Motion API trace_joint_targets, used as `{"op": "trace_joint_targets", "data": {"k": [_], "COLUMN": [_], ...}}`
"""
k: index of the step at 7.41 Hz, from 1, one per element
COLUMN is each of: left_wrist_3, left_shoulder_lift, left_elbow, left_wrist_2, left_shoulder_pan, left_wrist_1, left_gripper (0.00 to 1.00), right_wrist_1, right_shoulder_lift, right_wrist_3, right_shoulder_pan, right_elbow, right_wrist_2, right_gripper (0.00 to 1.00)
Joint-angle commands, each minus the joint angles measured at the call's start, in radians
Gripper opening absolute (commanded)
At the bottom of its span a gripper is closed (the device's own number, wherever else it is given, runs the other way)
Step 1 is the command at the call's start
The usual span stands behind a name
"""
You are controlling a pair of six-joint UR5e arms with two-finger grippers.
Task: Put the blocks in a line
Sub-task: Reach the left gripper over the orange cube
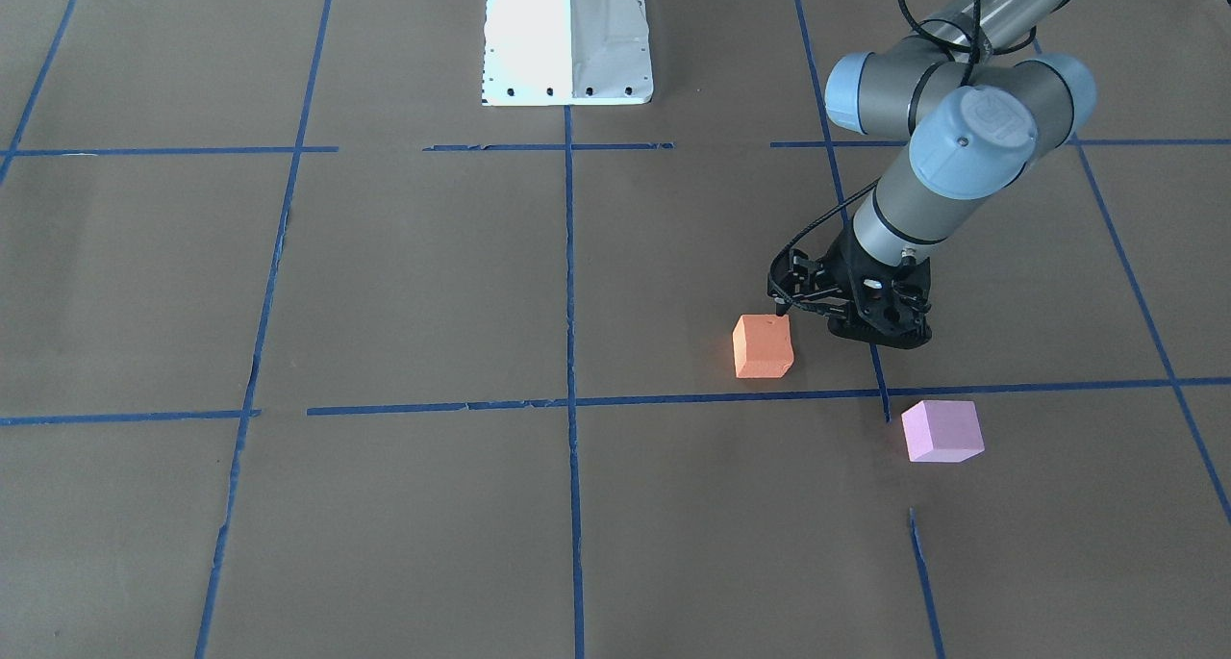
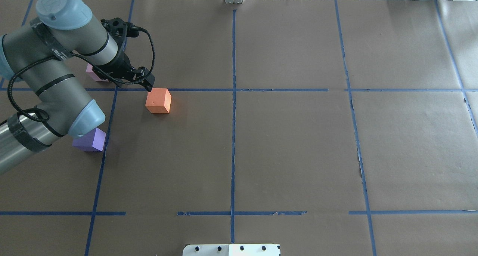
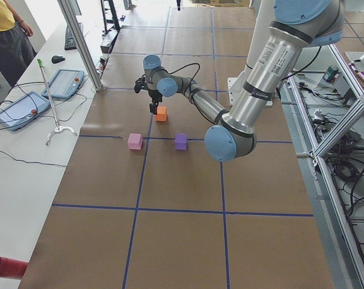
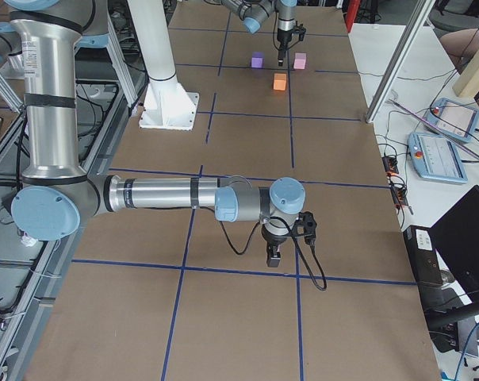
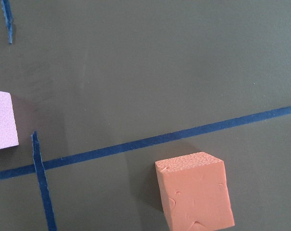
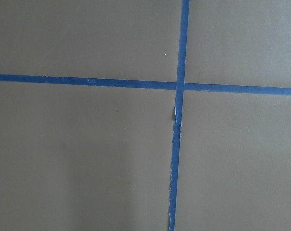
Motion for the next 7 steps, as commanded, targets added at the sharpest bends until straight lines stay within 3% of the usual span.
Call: {"op": "trace_joint_targets", "data": {"k": [1,7], "left_wrist_3": [-0.079,-0.079], "left_shoulder_lift": [-0.044,-0.067], "left_elbow": [0.059,0.120], "left_wrist_2": [0.021,0.067], "left_shoulder_pan": [0.048,0.068], "left_wrist_1": [-0.006,-0.046], "left_gripper": [1.00,1.00], "right_wrist_1": [-0.001,-0.001], "right_shoulder_lift": [0.000,0.000], "right_wrist_3": [0.000,0.000], "right_shoulder_pan": [0.000,0.000], "right_elbow": [0.000,0.000], "right_wrist_2": [0.000,0.000], "right_gripper": [1.00,1.00]}}
